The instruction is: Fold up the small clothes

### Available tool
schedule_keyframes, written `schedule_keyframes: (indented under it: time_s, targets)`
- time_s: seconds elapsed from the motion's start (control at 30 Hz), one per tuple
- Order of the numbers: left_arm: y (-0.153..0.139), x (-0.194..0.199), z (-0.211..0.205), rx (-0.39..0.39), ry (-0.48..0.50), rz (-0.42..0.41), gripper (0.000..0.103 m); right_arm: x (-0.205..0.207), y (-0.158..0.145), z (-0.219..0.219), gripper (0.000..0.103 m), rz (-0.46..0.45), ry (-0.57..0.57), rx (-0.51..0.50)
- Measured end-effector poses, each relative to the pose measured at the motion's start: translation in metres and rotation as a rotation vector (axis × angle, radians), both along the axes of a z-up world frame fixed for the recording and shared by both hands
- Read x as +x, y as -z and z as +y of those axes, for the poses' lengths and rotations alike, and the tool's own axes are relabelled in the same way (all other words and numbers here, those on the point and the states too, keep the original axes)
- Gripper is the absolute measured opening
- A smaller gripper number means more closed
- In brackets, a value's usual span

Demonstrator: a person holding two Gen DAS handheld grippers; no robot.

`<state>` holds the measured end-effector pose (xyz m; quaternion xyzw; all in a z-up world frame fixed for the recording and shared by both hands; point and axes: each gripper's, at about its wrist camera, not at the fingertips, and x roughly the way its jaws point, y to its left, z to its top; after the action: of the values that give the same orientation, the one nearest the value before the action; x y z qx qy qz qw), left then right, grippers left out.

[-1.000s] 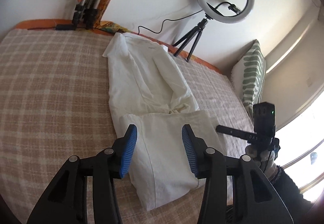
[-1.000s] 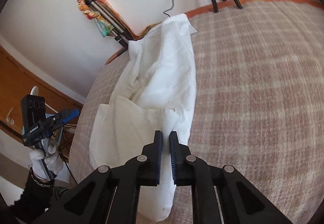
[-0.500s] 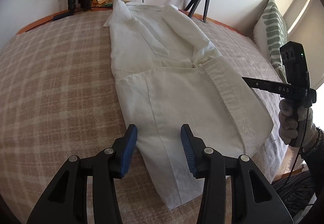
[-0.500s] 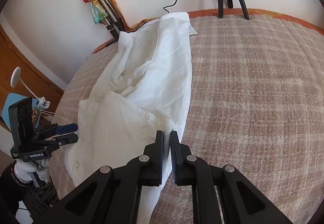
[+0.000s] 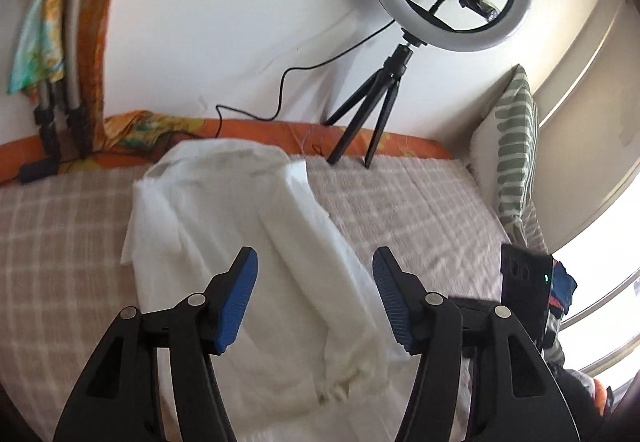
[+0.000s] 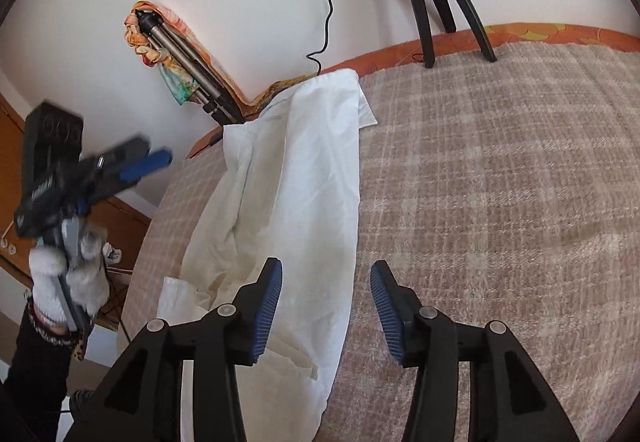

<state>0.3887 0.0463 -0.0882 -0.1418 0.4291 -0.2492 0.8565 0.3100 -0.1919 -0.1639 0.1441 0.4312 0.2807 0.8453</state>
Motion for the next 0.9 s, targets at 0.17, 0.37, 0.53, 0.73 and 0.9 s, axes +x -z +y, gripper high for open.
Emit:
schedule_keyframes:
  time_s: [0.17,0.37,0.53,0.73,0.9]
  targets:
    - [0.029,0.081,-0.034,0.015,0.106,0.118,0.059,0.006,0.02,-0.004,0.053,0.036,-0.024,0.068]
    - [0.058,0.124,-0.061,0.062,0.227,0.212,0.059,0.005,0.026,-0.009,0.052,0.01,-0.065,0.121]
    - [0.068,0.133,-0.068,0.097,0.26,0.216,0.057,0.003,0.028,-0.012,0.051,0.007,-0.084,0.14]
    - [0.072,0.135,-0.073,0.061,0.3,0.218,0.006,-0.003,0.03,-0.001,0.042,0.015,-0.13,0.115]
    - [0.065,0.138,-0.067,-0.052,0.26,0.161,0.002,-0.008,0.03,0.006,0.012,0.007,-0.121,0.071]
